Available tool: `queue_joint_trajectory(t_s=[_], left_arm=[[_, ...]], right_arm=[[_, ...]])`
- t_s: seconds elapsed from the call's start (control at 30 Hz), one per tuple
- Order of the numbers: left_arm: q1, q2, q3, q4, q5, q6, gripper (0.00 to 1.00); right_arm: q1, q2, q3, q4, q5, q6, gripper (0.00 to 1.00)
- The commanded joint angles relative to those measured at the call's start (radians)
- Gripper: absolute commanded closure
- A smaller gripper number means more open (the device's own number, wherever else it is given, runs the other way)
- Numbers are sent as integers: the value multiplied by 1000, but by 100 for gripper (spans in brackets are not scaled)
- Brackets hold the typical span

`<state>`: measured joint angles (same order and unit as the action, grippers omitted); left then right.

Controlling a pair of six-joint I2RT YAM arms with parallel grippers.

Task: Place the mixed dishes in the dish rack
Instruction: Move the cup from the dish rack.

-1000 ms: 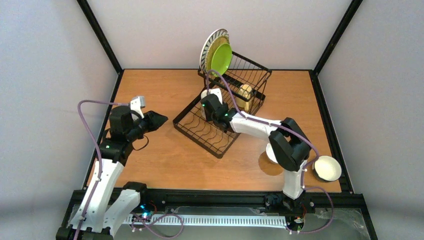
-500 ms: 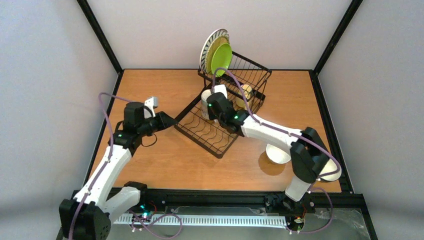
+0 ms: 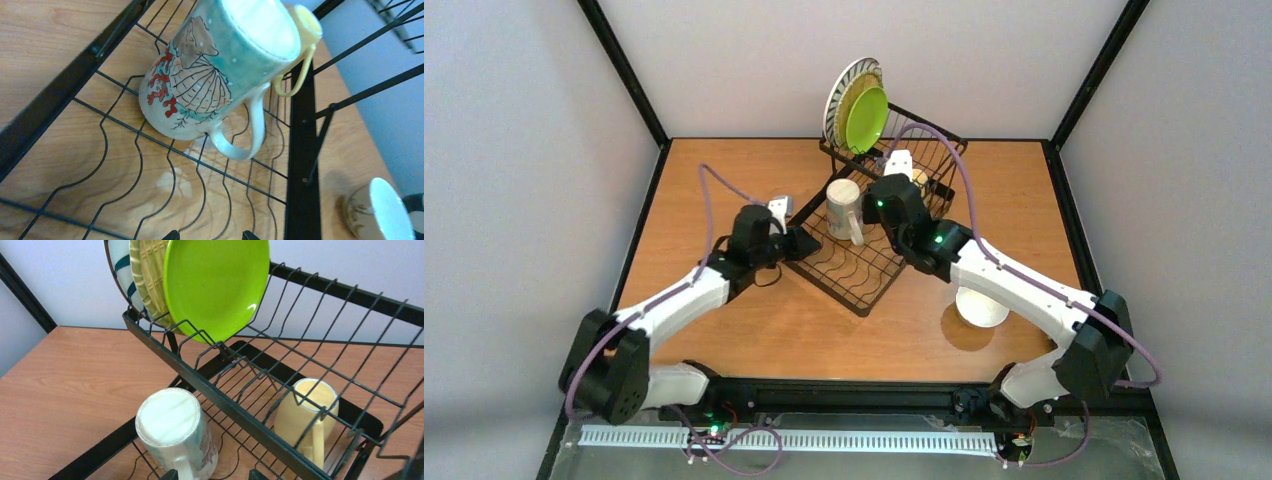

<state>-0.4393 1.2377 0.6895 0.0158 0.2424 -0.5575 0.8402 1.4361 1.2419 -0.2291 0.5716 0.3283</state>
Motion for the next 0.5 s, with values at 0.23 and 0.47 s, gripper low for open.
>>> queue_joint_trajectory(t_s=[0.23, 0.47], left_arm=[[-73, 287, 111, 286, -284, 124, 30], [-86, 423, 236, 301, -306, 145, 29]], right_arm=[[-2, -165, -67, -4, 77, -57, 20], [-12, -184, -66, -4, 74, -92, 20]])
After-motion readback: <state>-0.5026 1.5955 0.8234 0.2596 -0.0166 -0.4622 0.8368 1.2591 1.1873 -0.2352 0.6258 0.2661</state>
